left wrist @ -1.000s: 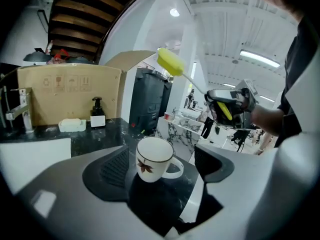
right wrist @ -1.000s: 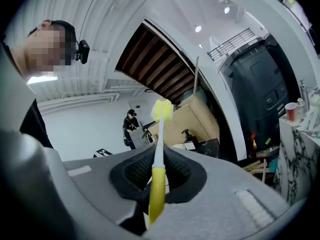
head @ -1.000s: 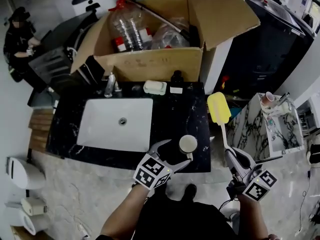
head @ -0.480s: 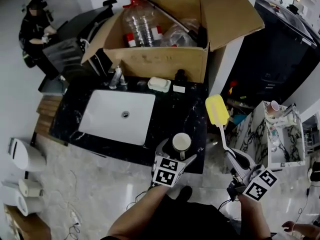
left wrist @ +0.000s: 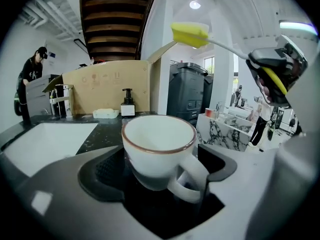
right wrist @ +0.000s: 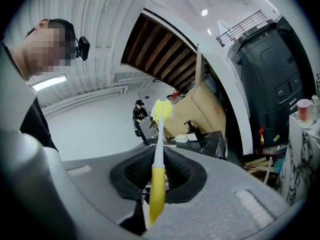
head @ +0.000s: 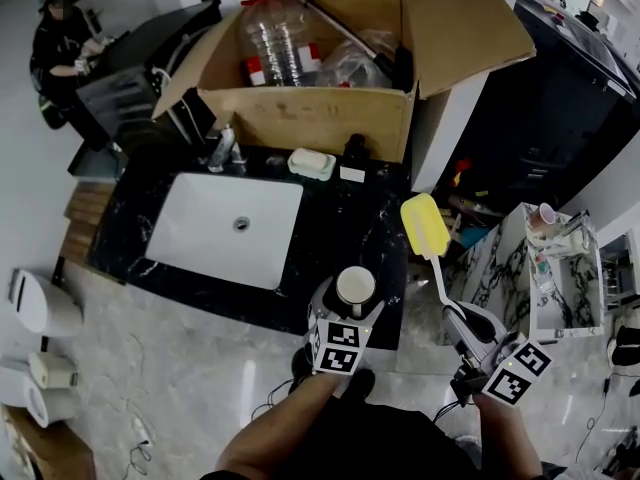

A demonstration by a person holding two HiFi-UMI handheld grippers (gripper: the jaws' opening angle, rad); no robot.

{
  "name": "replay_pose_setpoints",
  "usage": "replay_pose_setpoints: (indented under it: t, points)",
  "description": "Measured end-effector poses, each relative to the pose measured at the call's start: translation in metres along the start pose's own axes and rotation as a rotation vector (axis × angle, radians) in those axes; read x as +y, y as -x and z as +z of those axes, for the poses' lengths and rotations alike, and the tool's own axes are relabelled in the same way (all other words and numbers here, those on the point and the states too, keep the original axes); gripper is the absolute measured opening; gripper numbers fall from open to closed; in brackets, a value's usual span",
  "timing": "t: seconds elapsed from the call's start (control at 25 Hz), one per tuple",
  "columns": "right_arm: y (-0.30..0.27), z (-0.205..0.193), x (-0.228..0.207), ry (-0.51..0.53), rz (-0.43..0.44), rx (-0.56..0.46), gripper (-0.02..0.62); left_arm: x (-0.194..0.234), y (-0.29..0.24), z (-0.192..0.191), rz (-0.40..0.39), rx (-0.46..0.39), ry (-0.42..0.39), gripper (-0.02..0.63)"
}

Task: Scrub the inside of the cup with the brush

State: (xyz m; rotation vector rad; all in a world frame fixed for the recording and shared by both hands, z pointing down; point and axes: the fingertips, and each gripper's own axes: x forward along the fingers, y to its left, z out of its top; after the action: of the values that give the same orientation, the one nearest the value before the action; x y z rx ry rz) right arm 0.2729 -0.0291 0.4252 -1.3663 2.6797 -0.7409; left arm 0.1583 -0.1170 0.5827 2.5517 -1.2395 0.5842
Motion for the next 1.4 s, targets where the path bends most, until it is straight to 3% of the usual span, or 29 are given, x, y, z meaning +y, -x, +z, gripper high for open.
replay_pose_setpoints:
  t: [0.32,0.56,0.72,0.8,1.08,1.4]
  points:
    - [-0.005,0.000,-0.003,-0.021,-0.017,-0.006,0.043,0.018,0.012,-0.001,-0.127,-0.025,-0.071,0.382]
    - [-0.014,-0.006,-0.001,-0.018,-0.037,0.015,0.043,0.027,0.003,-0.004,-0.098,-0.015,-0.101,0.469]
    - [-0.020,-0.016,0.012,0.077,-0.016,0.110,0.043,0.024,-0.007,0.002,-0.117,-0.039,-0.093,0.456]
    - [-0.024,-0.014,0.016,0.127,-0.021,0.142,0.043,0.023,-0.011,0.007,-0.131,-0.050,-0.110,0.401]
    - [-0.019,-0.014,-0.007,0.229,-0.112,0.280,0.043,0.027,-0.015,0.010,-0.224,-0.007,-0.152,0.400]
    - [-0.039,-0.009,0.003,0.357,-0.099,0.403,0.043,0.048,-0.007,0.047,-0.304,-0.037,-0.247,0.400]
